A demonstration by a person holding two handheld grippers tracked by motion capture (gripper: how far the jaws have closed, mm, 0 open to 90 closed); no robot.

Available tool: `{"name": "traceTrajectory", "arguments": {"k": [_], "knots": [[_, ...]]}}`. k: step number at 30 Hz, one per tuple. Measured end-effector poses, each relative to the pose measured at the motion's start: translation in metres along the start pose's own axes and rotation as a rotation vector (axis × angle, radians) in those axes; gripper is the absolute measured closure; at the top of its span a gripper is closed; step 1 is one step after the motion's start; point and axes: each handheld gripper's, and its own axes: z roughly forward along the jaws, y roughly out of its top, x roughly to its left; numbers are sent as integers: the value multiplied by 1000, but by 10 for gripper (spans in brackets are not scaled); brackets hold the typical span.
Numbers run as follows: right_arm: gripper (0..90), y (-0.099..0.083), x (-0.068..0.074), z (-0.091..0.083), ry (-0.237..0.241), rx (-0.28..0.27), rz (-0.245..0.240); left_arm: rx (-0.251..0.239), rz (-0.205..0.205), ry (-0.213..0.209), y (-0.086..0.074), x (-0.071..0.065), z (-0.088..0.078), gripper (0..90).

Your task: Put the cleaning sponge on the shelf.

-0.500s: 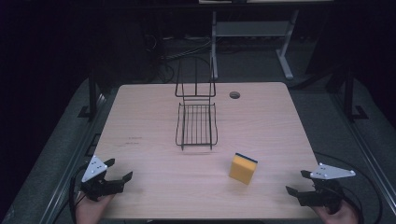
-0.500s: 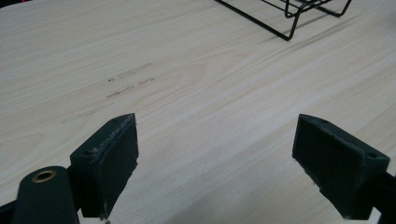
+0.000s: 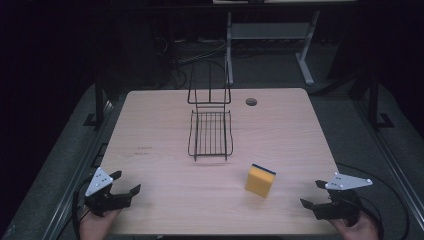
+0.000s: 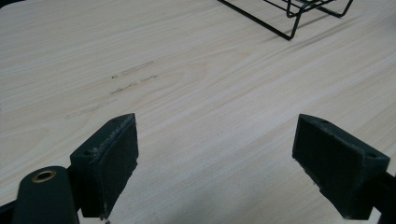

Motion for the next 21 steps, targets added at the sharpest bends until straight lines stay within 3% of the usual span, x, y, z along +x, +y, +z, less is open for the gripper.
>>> {"name": "traceTrajectory", "arguments": {"k": [14,21], "knots": [[160,17,12,2,42,-9,-59,-1,-18,8,-4,3,-5,138],[160,24,17,12,68,24,-82,8,-20,9,-4,3,-4,138]]}}
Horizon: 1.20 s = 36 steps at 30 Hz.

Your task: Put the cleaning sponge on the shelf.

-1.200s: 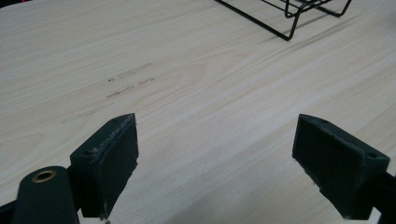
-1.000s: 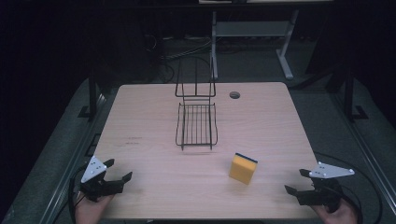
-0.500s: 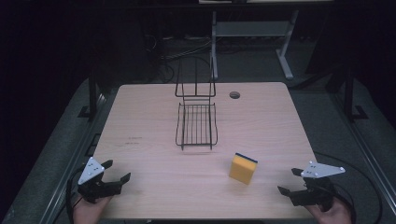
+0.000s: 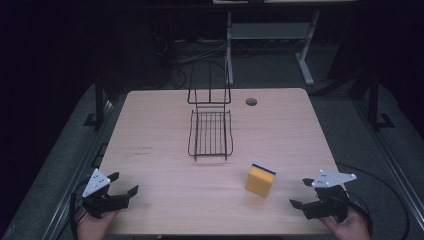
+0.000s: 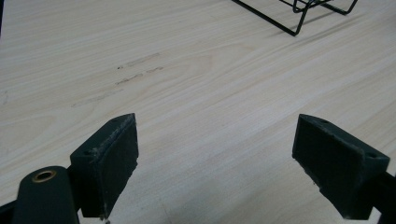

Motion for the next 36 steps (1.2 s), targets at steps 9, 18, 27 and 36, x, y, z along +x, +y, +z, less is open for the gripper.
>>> {"name": "traceTrajectory", "arguments": {"k": [9,18,27,36], "knots": [[159,10,8,5,31,5,-32,-7,-1,-2,0,0,-1,138],[159,26,17,12,60,23,-78,-13,3,-6,1,-1,-2,138],[160,41,20,19,81,30,-113,-16,2,-7,1,0,-3,138],[160,53,23,27,99,40,-140,-14,1,-8,1,0,-3,138]]}}
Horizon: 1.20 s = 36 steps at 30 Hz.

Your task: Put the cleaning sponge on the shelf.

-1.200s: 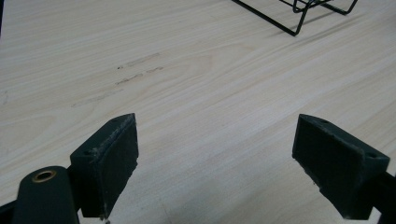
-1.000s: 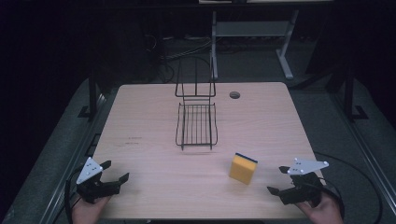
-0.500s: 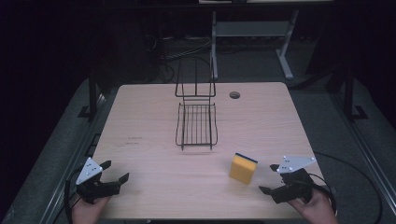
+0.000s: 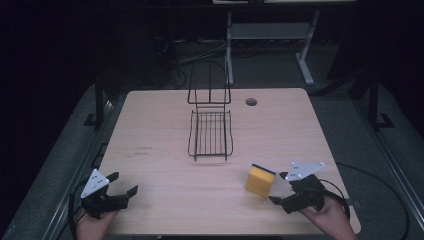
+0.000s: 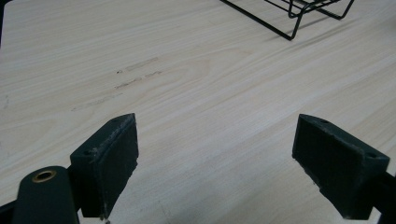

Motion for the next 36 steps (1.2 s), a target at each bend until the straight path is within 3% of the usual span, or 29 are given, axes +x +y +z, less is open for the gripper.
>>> {"name": "traceTrajectory", "arguments": {"k": [36], "knots": [[162,22,-2,26,41,17,-40,-10,2,3,0,0,-2,138]]}}
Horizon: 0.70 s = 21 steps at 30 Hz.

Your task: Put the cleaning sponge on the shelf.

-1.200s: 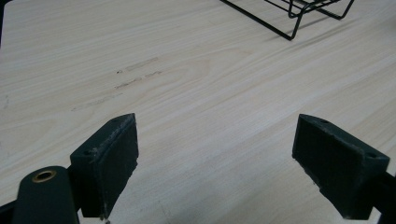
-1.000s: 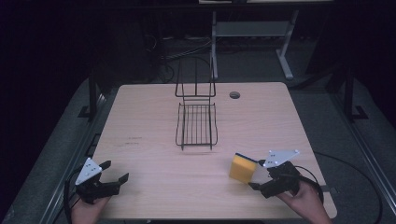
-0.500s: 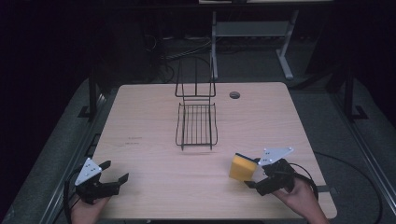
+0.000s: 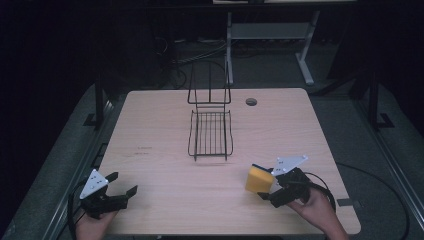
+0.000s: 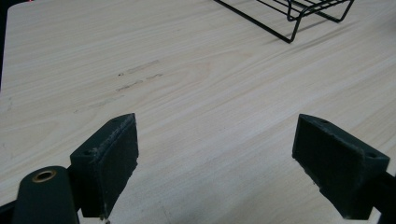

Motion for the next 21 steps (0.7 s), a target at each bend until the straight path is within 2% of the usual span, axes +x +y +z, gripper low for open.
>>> {"name": "traceTrajectory", "arguments": {"k": [15,21], "knots": [[202,1,-3,7,-2,11,-1,-6,-6,-2,0,0,-1,138],[244,1,-4,7,-9,17,2,-5,-5,-1,0,0,0,138]]}}
